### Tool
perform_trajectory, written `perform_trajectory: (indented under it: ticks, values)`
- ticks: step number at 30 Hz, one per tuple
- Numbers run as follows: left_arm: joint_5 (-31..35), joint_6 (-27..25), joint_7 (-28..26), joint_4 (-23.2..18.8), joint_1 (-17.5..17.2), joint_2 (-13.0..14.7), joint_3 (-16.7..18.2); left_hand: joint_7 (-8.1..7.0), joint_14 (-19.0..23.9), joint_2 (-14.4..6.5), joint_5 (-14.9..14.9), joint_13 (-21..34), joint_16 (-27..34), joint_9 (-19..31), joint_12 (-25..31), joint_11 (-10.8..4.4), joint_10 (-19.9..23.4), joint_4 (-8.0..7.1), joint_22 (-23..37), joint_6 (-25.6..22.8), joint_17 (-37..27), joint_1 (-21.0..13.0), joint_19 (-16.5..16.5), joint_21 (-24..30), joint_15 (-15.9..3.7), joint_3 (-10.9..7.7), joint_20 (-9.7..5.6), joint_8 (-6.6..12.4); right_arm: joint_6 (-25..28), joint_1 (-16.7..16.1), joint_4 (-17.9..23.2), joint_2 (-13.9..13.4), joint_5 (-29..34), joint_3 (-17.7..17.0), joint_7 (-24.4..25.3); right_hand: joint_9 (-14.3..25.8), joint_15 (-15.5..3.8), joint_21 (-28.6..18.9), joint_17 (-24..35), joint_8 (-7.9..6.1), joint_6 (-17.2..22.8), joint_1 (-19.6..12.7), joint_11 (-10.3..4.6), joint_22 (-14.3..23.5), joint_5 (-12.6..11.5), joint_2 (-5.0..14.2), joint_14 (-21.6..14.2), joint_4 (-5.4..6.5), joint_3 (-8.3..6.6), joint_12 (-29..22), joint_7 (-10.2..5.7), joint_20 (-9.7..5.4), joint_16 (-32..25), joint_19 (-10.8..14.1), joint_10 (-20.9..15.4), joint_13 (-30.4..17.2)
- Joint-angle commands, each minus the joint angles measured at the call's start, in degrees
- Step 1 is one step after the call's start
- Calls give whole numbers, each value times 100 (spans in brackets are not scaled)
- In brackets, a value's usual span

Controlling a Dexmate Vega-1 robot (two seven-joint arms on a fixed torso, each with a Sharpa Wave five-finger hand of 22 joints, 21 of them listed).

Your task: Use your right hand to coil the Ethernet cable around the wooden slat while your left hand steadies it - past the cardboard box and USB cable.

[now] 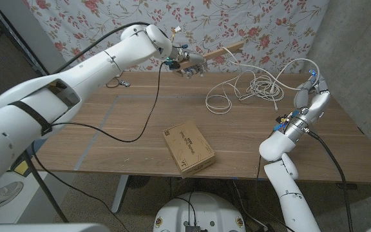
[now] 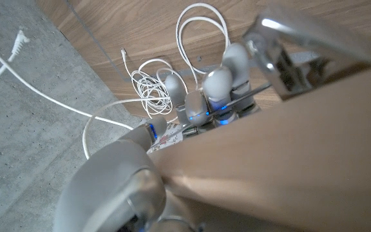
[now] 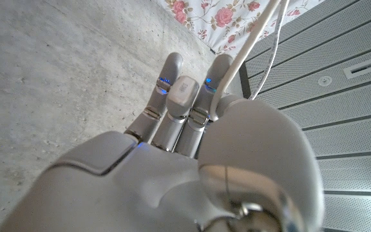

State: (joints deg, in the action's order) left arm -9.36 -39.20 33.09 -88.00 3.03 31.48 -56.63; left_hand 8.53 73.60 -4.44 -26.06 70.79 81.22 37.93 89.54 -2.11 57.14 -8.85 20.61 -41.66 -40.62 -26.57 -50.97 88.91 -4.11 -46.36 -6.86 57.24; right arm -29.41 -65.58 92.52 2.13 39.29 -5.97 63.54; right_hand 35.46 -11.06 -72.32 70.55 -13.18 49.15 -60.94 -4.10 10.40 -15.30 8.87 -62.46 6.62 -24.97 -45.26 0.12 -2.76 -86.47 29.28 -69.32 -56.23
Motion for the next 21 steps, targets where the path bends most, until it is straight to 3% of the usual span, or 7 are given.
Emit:
perform_trajectory:
  ticks: [1, 8, 15, 21]
  values:
    - [354, 312, 729, 550, 307, -309, -280, 54, 666, -261, 12, 15, 47, -14, 16, -291, 274, 1, 23, -12, -7, -220, -20, 13, -703, 34, -21, 35, -125, -49, 613, -750, 249, 395, -43, 25, -111, -31, 6, -23, 754, -60, -28, 19, 0, 37, -60, 10, -26, -14, 342, -847, -11, -5, -16, -24]
    - [585, 581, 1118, 809, 522, -464, -524, 53, 632, -243, 25, 15, 32, -98, 13, -302, 234, 5, 31, -8, 14, -225, 23, 7, -703, 44, -24, -1, 34, 185, 811, -1509, -66, 812, -202, 20, -111, -43, 6, -20, 761, -64, -39, 22, 7, 39, -69, 4, -32, -5, 356, -848, -10, 12, -21, -3]
    - [711, 556, 1096, 892, 526, -591, -514, 45, 636, -234, 29, 14, 18, -133, 17, -300, 232, 10, 0, -15, 42, -235, 25, -10, -699, 45, -16, -4, 241, 365, 1067, -1943, -316, 1054, -485, 17, -111, -77, 5, -18, 766, -78, -60, 26, 13, 44, -86, -10, -43, -35, 351, -850, -12, 71, -37, -39]
    - [907, 674, 1163, 1146, 623, -813, -648, 53, 650, -232, 31, 14, 31, -120, 18, -293, 234, 13, -9, -10, 37, -244, 21, -4, -712, 43, -10, 16, 530, 513, 1430, -2298, -575, 1212, -1141, -1, -112, -103, 7, -10, 777, -89, -82, 24, 23, 42, -116, -20, -60, -6, 357, -852, -19, 126, -56, 18]
